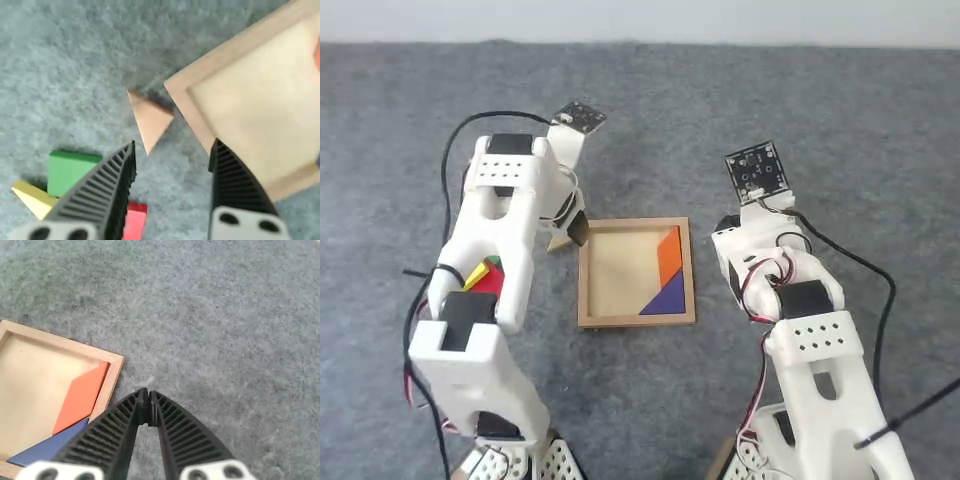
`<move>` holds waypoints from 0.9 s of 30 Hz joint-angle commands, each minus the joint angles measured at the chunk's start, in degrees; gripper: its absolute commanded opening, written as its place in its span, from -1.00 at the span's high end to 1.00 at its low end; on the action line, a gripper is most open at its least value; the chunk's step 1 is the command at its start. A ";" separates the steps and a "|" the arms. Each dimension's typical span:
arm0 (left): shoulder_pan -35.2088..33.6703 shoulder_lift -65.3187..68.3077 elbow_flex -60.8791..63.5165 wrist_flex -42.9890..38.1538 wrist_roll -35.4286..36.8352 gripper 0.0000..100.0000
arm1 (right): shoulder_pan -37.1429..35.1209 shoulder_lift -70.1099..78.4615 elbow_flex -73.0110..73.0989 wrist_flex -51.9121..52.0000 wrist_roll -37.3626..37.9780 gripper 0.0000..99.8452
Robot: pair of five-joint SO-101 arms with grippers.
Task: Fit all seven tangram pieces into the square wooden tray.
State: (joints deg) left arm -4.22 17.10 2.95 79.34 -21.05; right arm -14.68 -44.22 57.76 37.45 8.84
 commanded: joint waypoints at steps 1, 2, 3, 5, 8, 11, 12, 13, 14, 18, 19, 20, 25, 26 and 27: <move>-3.60 -0.62 0.57 -4.84 -0.88 0.54 | -0.75 0.31 -1.05 -2.15 -0.18 0.98; -4.66 0.62 0.40 -5.45 -1.76 0.54 | -0.75 0.40 -1.05 -2.51 -0.18 0.98; -5.54 1.85 0.31 -6.24 -2.99 0.54 | -0.66 0.40 -1.05 -2.59 -0.18 0.98; -6.59 3.52 0.04 -7.74 -5.36 0.54 | -0.66 0.40 -1.05 -2.68 -0.18 0.98; -6.07 4.48 0.04 -8.18 -6.33 0.54 | -0.66 0.40 -1.05 -2.68 -0.18 0.98; -5.10 4.57 0.04 -8.18 -6.42 0.54 | -0.57 0.40 -1.05 -2.68 -0.18 0.98; -4.84 4.57 0.04 -8.18 -6.42 0.54 | -0.57 0.40 -1.05 -2.68 -0.18 0.98; -4.48 4.57 0.22 -7.91 -6.42 0.54 | -0.48 0.40 -1.05 -2.68 -0.18 0.98; -4.31 4.57 0.40 -7.82 -6.42 0.54 | -0.48 0.40 -1.05 -2.68 -0.18 0.98; -1.85 4.57 0.40 -6.68 -6.15 0.54 | -0.48 0.40 -1.05 -2.68 -0.18 0.98; -1.32 4.66 0.40 -6.68 -6.07 0.54 | -0.48 0.40 -1.05 -2.68 -0.18 0.98; -0.79 4.75 0.40 -6.77 -5.54 0.54 | -0.48 0.40 -1.05 -2.68 -0.18 0.98; 0.00 8.97 -0.13 -8.18 -2.11 0.54 | -0.48 0.40 -0.97 -2.68 -0.18 0.98; -0.09 9.67 -0.75 -8.09 -2.11 0.54 | -0.57 0.40 -0.97 -2.68 -0.18 0.98; -0.18 10.37 -2.33 -7.03 -1.93 0.54 | -0.57 0.40 -0.88 -2.68 -0.18 0.98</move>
State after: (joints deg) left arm -4.92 25.27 3.74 71.96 -24.22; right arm -15.03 -43.87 57.76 36.04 8.84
